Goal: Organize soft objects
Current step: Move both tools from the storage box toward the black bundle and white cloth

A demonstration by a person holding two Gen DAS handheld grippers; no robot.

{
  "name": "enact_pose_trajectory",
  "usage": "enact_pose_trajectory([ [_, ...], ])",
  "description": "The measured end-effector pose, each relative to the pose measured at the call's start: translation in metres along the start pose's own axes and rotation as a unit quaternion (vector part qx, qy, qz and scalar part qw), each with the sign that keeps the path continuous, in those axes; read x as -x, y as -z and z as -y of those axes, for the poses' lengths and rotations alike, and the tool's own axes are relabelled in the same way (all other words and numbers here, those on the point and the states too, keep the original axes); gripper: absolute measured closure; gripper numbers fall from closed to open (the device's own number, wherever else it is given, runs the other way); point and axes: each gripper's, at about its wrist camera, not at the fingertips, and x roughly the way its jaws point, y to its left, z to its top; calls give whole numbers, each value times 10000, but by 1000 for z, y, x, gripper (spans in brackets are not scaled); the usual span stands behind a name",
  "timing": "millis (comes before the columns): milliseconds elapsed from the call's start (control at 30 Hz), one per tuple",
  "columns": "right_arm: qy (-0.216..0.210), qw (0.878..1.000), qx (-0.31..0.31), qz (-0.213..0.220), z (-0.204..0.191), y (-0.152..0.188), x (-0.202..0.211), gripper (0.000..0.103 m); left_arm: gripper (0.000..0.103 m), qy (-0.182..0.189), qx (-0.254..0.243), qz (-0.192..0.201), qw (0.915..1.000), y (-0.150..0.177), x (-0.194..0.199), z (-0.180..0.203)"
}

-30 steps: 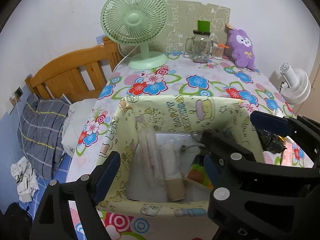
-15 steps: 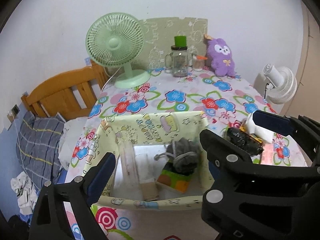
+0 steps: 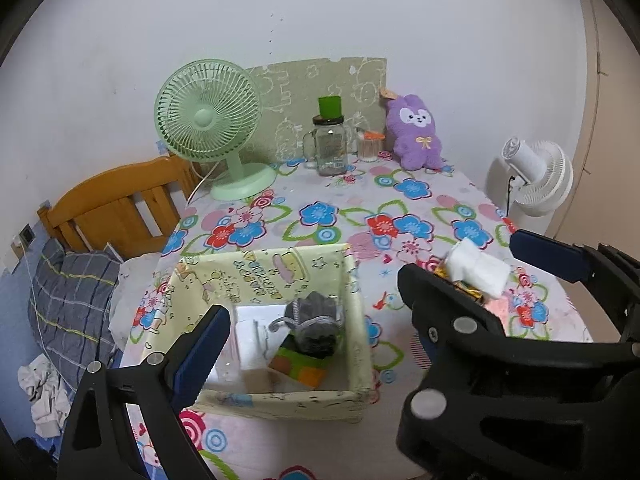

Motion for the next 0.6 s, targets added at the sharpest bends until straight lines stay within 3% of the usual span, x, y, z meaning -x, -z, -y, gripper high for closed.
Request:
enact_pose_trajectory([
  [600, 345, 9982, -75, 489, 47, 12, 42, 8, 7, 361, -172, 326, 9987, -1, 18, 52],
])
